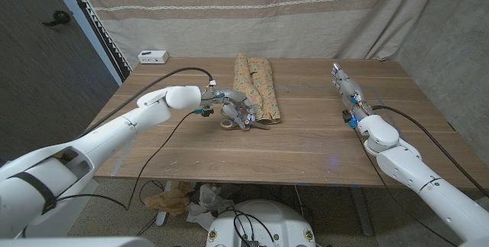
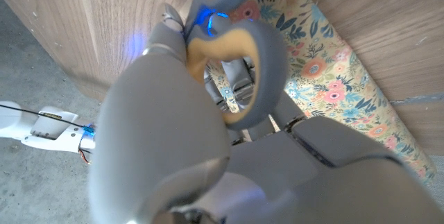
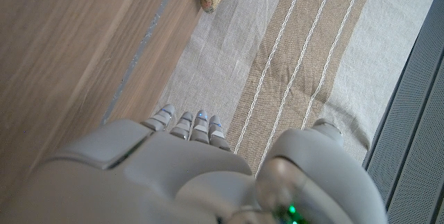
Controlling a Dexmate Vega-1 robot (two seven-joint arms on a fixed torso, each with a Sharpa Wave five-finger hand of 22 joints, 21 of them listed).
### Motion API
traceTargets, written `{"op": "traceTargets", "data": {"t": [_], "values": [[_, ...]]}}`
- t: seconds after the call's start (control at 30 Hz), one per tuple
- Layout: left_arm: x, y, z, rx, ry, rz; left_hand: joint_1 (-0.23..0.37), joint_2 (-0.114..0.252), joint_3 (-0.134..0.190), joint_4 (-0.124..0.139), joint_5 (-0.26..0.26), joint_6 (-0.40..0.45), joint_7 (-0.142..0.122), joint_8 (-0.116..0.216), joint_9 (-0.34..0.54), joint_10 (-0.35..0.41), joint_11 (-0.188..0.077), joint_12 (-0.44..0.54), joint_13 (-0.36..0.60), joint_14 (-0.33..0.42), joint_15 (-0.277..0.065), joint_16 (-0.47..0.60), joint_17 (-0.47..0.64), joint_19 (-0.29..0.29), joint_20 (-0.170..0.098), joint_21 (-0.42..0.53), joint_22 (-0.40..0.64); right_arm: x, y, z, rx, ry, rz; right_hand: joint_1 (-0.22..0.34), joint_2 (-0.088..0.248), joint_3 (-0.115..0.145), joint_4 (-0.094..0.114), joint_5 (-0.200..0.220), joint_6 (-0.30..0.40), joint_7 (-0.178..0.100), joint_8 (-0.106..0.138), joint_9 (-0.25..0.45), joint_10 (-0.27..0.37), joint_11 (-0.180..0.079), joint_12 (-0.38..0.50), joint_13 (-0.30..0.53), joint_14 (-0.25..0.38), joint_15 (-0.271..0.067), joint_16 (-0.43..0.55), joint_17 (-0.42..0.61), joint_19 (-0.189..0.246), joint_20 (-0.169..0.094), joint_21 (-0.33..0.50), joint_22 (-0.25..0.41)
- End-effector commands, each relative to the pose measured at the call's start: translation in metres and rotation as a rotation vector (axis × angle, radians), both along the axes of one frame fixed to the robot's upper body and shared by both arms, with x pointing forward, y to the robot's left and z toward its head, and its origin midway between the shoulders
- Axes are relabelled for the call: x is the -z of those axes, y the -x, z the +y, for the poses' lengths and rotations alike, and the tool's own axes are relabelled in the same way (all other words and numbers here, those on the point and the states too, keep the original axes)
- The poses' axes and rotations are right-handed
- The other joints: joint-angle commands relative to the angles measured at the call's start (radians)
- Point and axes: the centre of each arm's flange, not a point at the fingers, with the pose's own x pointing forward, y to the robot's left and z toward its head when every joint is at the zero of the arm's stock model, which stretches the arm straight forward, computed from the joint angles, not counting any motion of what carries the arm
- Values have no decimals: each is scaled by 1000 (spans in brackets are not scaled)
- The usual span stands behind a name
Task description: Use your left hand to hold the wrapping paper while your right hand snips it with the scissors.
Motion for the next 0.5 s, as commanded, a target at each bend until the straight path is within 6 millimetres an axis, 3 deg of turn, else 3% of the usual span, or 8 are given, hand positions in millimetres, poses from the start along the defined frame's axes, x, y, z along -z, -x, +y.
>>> {"op": "traceTargets", "data": {"t": [0.03,0.3,0.5], "values": [[-9,0,2,66,140,131,-25,29,45,-1,4,109,56,12,-12,133,-11,-8,-24,107,-74,-47,-87,-5,-110,16,-26,0,1,-3,7,-3,5,11,2,-5,-4,6,-1,-6,3,5,-4,0,3,1,-4,1,2,2,1,2,-4,3],[-23,2,9,86,235,160,-23,13,71,-19,3,154,65,32,0,162,-9,-1,-34,128,-75,-100,-142,-8,-108,40,-51,1,0,-5,6,-9,1,12,3,-5,-5,7,0,-5,3,5,-3,0,4,1,-2,-2,3,2,3,2,-5,3],[-29,-2,14,116,315,256,-18,4,85,-27,6,160,88,36,6,176,-7,5,-36,133,-77,-125,-167,-16,-107,51,-60,2,-1,-5,8,-18,6,13,4,-5,-5,7,0,-5,4,5,-3,0,5,1,-1,-2,4,2,7,1,-4,3]]}}
